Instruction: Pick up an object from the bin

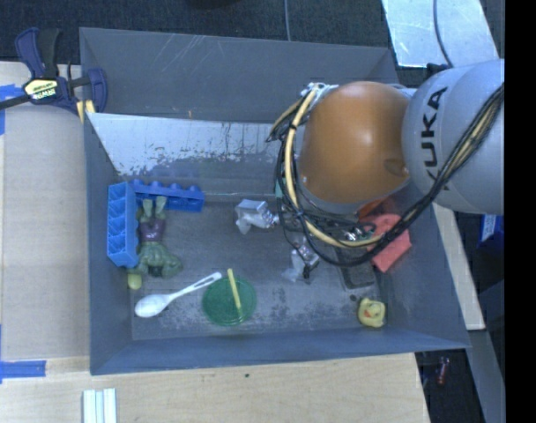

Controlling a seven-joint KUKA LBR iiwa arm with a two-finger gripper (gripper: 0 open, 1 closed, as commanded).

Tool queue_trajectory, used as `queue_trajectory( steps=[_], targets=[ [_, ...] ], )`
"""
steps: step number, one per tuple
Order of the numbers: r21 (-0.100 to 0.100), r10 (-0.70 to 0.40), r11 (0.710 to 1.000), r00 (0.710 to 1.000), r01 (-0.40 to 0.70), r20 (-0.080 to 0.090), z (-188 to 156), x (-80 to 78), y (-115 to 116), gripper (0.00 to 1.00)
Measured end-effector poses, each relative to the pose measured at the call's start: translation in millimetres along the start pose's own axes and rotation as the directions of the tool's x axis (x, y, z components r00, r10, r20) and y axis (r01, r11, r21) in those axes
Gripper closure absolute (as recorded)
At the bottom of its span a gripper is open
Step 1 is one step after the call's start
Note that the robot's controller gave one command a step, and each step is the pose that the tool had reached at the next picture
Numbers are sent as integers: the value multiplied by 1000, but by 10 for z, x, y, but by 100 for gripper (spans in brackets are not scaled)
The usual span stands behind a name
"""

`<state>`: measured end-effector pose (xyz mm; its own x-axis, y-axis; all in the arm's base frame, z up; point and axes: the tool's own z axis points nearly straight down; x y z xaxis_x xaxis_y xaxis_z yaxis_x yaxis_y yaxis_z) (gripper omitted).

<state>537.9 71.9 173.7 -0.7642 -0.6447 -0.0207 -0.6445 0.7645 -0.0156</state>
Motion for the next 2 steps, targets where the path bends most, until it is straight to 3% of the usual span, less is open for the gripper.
queue_trajectory(
  steps=[1,2],
  targets=[
    [0,71,997,997,-71,-2,-545,104,-332,0],
    [4,85,996,996,-85,3,-334,65,-851,0]
  ],
)
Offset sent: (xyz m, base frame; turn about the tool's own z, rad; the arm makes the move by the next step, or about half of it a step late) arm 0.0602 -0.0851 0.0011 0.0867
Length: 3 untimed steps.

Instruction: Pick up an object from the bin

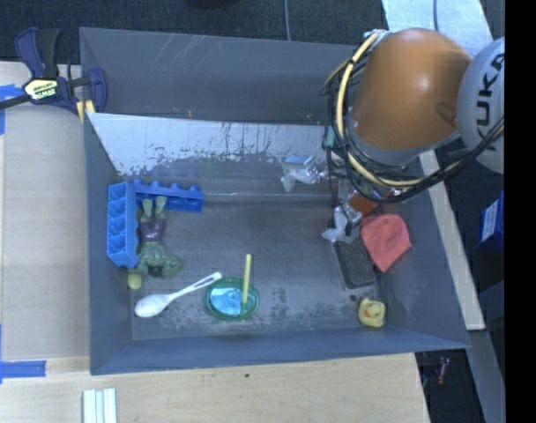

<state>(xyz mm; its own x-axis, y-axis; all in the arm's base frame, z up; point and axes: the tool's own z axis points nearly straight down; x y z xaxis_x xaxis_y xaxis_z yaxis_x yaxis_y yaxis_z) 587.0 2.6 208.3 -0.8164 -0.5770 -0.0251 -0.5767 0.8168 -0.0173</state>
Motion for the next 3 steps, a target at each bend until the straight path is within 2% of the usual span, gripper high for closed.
queue_trajectory(
  steps=[1,2,3],
  targets=[
    [-8,-76,997,997,75,-9,-342,68,73,0],
    [4,-182,983,983,182,3,-316,198,-94,0],
    [-3,-102,995,995,102,1,-93,407,-470,0]
  ],
)
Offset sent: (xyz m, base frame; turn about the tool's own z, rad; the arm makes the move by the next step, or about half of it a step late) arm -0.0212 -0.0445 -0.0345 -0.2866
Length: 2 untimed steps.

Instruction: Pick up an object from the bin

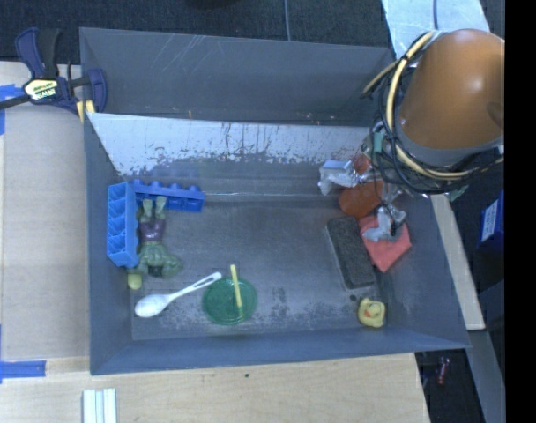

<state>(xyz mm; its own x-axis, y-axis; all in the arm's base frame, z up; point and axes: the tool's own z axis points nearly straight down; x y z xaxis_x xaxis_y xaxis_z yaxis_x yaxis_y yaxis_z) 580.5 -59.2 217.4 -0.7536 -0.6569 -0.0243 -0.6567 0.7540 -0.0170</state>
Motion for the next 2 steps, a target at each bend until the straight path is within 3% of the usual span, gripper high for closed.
queue_trajectory(
  steps=[1,2],
  targets=[
    [2,-163,987,987,163,0,89,-131,-44,0],
    [5,-275,961,961,275,3,72,-93,-194,0]
  ],
)
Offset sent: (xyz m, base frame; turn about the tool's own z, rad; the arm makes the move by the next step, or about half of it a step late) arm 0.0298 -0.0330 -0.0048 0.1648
